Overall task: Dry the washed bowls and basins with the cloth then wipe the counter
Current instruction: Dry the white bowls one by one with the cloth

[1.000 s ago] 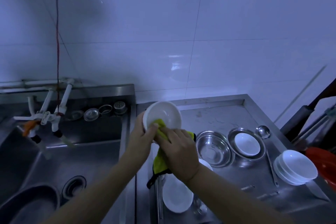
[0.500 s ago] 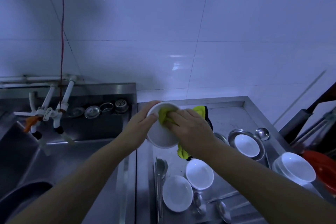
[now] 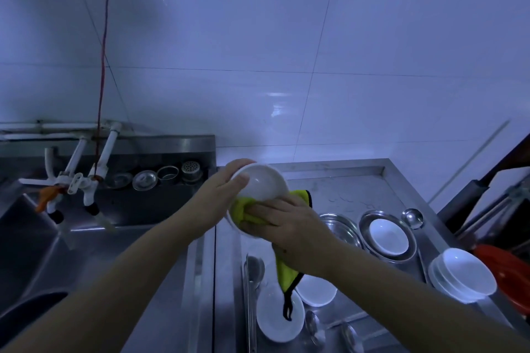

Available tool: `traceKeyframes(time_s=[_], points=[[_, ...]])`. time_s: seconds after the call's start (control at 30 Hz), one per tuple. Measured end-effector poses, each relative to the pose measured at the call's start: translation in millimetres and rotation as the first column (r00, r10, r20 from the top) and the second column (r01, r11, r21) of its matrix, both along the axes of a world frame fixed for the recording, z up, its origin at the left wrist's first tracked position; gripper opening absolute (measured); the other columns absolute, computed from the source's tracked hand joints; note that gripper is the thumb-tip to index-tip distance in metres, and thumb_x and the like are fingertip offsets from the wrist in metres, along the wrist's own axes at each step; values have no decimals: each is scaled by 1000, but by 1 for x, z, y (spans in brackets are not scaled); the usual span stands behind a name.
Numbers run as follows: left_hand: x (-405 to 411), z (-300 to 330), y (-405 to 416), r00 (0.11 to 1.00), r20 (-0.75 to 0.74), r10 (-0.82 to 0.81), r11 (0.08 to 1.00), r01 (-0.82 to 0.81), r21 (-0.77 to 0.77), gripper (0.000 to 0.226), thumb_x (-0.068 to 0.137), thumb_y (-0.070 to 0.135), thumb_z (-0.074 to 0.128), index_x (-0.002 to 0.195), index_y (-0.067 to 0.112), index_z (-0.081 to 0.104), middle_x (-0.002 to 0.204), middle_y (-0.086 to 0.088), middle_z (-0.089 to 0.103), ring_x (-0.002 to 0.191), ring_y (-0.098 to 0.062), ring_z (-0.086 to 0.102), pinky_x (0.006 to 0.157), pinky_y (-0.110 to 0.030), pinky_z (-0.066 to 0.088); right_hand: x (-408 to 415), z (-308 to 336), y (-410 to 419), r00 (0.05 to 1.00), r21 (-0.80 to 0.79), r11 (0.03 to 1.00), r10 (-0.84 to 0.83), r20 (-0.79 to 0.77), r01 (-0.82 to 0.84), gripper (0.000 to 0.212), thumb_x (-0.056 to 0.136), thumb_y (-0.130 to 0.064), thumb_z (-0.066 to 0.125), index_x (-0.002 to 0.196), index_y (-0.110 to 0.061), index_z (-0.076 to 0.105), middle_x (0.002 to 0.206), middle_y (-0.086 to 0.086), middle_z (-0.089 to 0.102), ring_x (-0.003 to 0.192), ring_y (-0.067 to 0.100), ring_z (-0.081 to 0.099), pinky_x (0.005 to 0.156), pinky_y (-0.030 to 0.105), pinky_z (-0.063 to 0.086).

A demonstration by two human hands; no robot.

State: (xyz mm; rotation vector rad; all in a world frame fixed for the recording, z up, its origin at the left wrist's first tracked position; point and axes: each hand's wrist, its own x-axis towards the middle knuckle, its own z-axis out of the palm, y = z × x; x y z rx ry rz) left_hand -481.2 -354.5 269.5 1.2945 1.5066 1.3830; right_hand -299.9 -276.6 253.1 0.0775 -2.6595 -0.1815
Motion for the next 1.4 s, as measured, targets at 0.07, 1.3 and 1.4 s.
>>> traceKeyframes(time_s=[0.07, 1.3, 1.4], points=[[-6, 5, -1, 992, -24, -120, 985, 116, -129, 27, 83, 43, 47, 105, 47, 61, 104, 3, 65, 90, -18, 64, 68, -35, 54, 4, 1, 12, 996, 137, 988, 76, -43, -69, 21, 91, -8, 62, 101, -22, 74, 111, 0, 70, 102, 21, 65, 94, 36, 48], [63, -3, -23, 851, 524, -36, 994, -24, 108, 34, 74, -3, 53, 95, 15, 72, 88, -6, 72, 82, -14, 65, 69, -21, 53, -1, 13, -20, 848, -278, 944, -289, -444, 176, 31, 90, -26, 52, 115, -25, 70, 128, -9, 60, 119, 23, 49, 89, 48, 37], [60, -2, -23, 875, 484, -29, 995, -21, 98, 31, 84, -5, 49, 100, 12, 70, 91, -11, 71, 83, -16, 65, 72, -23, 52, -7, 25, -14, 832, -441, 889, -333, -444, 120, 28, 88, -21, 51, 104, -21, 73, 119, -7, 64, 119, 23, 49, 96, 46, 39]])
